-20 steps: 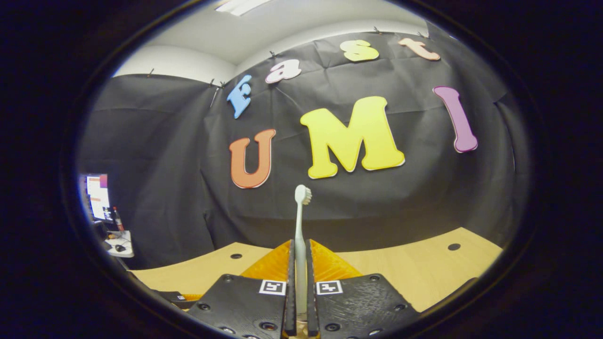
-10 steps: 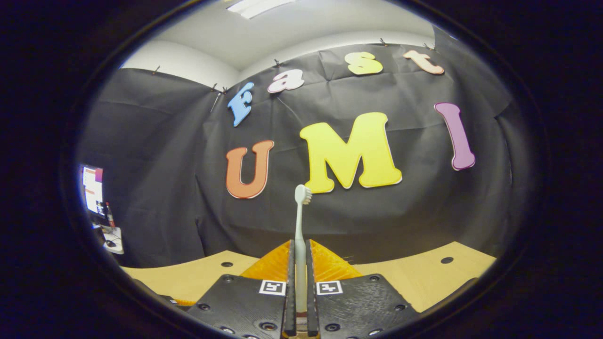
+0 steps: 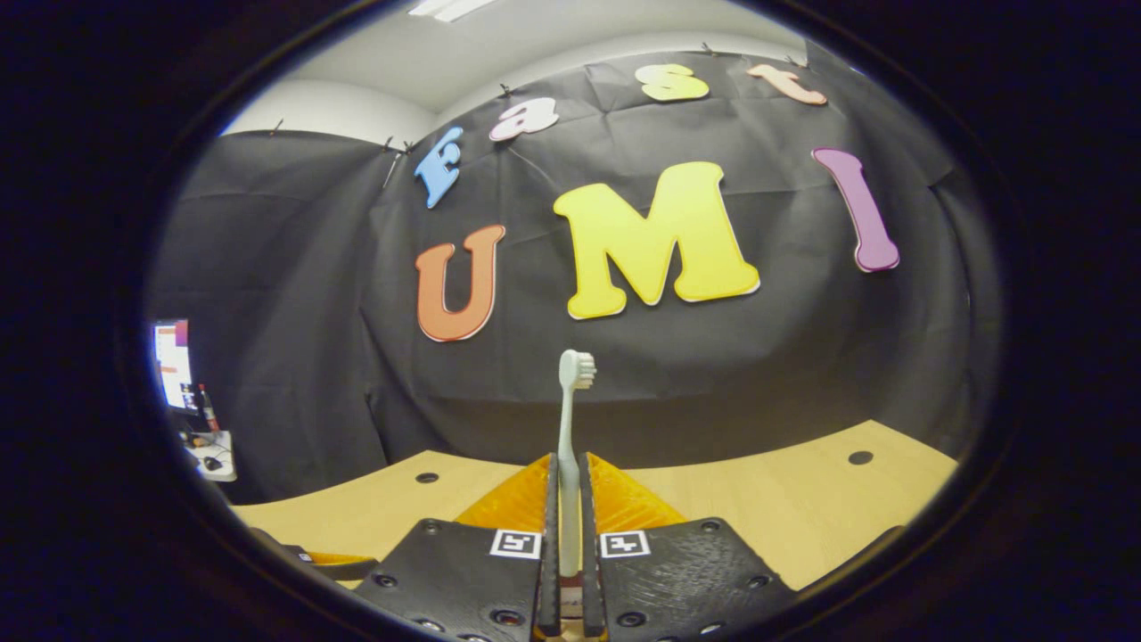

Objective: Put the toothbrush and toothpaste on the desktop into the cup, then pick up the cup and place it on the coaster on the desktop.

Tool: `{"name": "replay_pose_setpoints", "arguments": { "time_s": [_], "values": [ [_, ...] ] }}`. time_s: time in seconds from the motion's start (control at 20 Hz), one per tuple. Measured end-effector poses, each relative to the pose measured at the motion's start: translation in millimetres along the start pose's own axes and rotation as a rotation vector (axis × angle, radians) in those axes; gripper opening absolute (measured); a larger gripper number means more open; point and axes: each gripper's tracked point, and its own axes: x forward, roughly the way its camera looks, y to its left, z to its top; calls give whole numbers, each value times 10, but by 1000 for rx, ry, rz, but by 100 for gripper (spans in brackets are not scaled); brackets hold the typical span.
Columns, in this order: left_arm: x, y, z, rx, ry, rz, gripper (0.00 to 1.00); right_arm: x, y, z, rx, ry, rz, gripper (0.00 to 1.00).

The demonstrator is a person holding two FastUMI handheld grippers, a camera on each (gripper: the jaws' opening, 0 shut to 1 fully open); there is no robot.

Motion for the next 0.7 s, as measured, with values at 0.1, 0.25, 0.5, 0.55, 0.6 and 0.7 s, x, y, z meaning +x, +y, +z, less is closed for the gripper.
{"name": "replay_pose_setpoints", "arguments": {
  "time_s": [0.1,0.25,0.5,0.55,0.6,0.7],
  "values": [
    [-2,-2,-9,5,1,-1,98,-8,-1,-26,4,4,1,10],
    [5,-4,-6,7,2,-2,98,-24,-8,-14,3,-1,3,10],
    [7,8,-14,8,0,4,98,-59,14,56,24,-31,15,9],
    [7,7,-13,8,-1,4,98,-64,-25,78,11,-36,0,9],
    [6,9,-13,7,-1,4,98,-73,-38,79,1,-38,-3,9],
    [9,6,-19,4,1,2,98,-77,-78,88,-6,-43,-17,9]
  ]
}}
